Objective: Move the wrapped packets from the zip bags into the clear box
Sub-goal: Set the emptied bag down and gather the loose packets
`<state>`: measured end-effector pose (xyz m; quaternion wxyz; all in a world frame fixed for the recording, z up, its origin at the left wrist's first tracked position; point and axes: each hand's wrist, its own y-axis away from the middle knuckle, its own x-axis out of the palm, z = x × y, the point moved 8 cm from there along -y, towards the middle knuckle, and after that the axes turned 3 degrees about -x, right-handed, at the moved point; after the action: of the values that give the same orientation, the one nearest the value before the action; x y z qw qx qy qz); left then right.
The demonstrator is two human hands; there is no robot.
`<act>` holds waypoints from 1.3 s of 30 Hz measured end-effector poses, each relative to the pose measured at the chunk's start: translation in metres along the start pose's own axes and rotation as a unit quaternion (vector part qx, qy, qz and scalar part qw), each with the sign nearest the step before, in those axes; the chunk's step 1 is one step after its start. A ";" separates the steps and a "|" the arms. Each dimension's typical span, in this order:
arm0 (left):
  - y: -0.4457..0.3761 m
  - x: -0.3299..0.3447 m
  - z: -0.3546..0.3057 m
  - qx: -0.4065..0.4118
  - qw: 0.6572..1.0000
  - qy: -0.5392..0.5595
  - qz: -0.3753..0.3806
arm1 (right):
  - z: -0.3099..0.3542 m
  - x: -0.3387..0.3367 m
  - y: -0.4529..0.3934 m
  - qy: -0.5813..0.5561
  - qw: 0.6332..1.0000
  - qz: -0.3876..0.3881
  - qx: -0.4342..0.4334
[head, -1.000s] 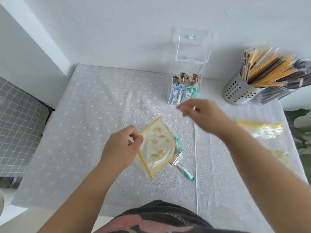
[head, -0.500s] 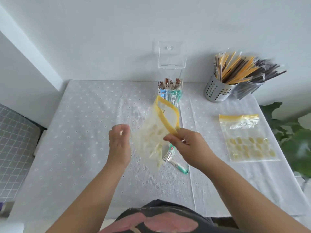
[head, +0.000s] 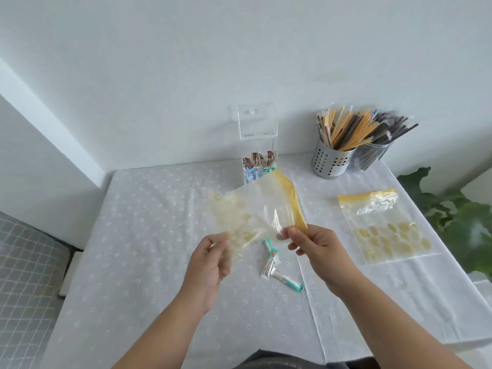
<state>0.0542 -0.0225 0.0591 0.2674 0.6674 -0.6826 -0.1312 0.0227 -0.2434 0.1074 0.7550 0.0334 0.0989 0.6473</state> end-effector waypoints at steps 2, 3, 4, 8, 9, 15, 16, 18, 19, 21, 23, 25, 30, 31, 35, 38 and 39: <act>0.001 0.000 -0.015 0.062 0.996 -0.060 -0.018 | 0.002 -0.010 -0.001 0.001 1.000 -0.006 -0.006; 0.001 0.000 -0.023 0.089 0.992 -0.084 -0.029 | 0.003 -0.016 -0.001 0.005 1.000 -0.007 -0.010; 0.000 -0.002 -0.030 0.115 0.987 -0.106 -0.043 | 0.003 -0.023 -0.001 0.012 1.000 -0.008 -0.015; 0.000 0.004 -0.053 0.215 0.951 -0.216 -0.047 | 0.002 -0.051 0.003 0.039 0.999 -0.006 -0.018; -0.001 0.010 -0.053 0.221 0.948 -0.230 -0.024 | 0.001 -0.057 0.004 0.037 0.999 -0.004 -0.017; -0.030 0.038 -0.032 0.053 0.992 -0.065 0.099 | -0.020 -0.094 0.016 0.116 0.991 0.068 0.023; -0.037 0.043 -0.028 0.022 0.994 -0.045 0.095 | -0.025 -0.099 0.018 0.126 0.988 0.080 0.035; -0.046 0.056 -0.018 -0.003 0.993 -0.083 0.079 | -0.035 -0.105 0.023 0.151 0.983 0.095 0.050; -0.048 0.063 -0.012 0.000 0.991 -0.113 0.069 | -0.041 -0.109 0.025 0.169 0.980 0.096 0.052; -0.050 0.076 -0.001 0.022 0.986 -0.158 0.045 | -0.055 -0.116 0.028 0.177 0.978 0.095 0.062; -0.046 0.091 0.004 0.056 0.981 -0.185 0.031 | -0.068 -0.121 0.032 0.135 0.982 0.095 0.091; -0.039 0.109 0.006 0.088 0.975 -0.200 0.039 | -0.077 -0.125 0.033 0.034 0.986 0.096 0.130; -0.026 0.154 0.007 0.148 0.962 -0.222 0.063 | -0.089 -0.150 0.017 -0.133 0.977 0.023 0.164; -0.024 0.159 0.007 0.156 0.960 -0.227 0.057 | -0.086 -0.159 0.012 -0.130 0.980 -0.005 0.148; -0.022 0.171 0.019 0.137 0.968 -0.210 0.014 | -0.072 -0.204 0.003 -0.082 0.986 -0.111 0.089; -0.017 0.180 0.043 0.097 0.983 -0.156 -0.015 | -0.070 -0.224 0.000 -0.081 0.988 -0.101 0.083; -0.017 0.181 0.052 0.077 0.989 -0.125 -0.032 | -0.069 -0.225 0.000 -0.078 0.991 -0.061 0.086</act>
<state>0.0463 -0.2109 0.0422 0.1233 0.6854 -0.6973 -0.1695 -0.0221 -0.4699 0.0636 0.7929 0.1424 0.0968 0.5845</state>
